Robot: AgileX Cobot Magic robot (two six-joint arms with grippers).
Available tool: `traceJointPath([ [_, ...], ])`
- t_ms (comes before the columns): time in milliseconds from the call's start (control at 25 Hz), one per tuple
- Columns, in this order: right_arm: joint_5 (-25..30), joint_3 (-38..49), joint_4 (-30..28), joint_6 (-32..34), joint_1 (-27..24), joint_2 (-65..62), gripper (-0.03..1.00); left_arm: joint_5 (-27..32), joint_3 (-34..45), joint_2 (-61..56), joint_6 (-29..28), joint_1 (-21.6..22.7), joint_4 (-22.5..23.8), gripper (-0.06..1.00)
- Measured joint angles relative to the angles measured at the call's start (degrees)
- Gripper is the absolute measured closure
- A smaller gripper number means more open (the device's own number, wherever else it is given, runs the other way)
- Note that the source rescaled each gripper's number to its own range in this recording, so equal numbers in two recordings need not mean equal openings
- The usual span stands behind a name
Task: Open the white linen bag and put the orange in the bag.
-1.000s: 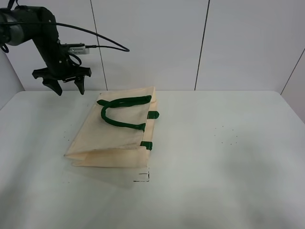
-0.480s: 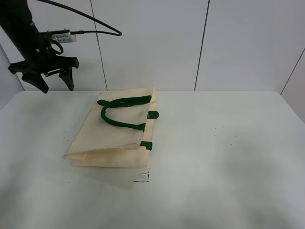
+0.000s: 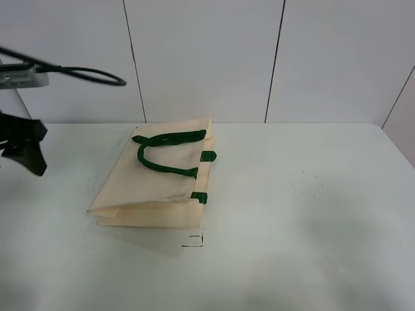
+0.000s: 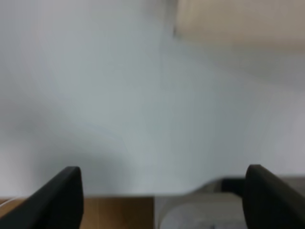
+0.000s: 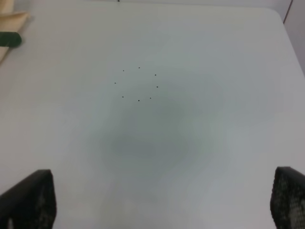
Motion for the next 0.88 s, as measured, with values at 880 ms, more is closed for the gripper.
traceJointPath([
  [880, 0.0, 0.0, 0.0, 0.0, 0.0, 0.0, -0.03, -7.1, 33.0, -60.2, 6.1, 0.0, -2.8, 0.10],
])
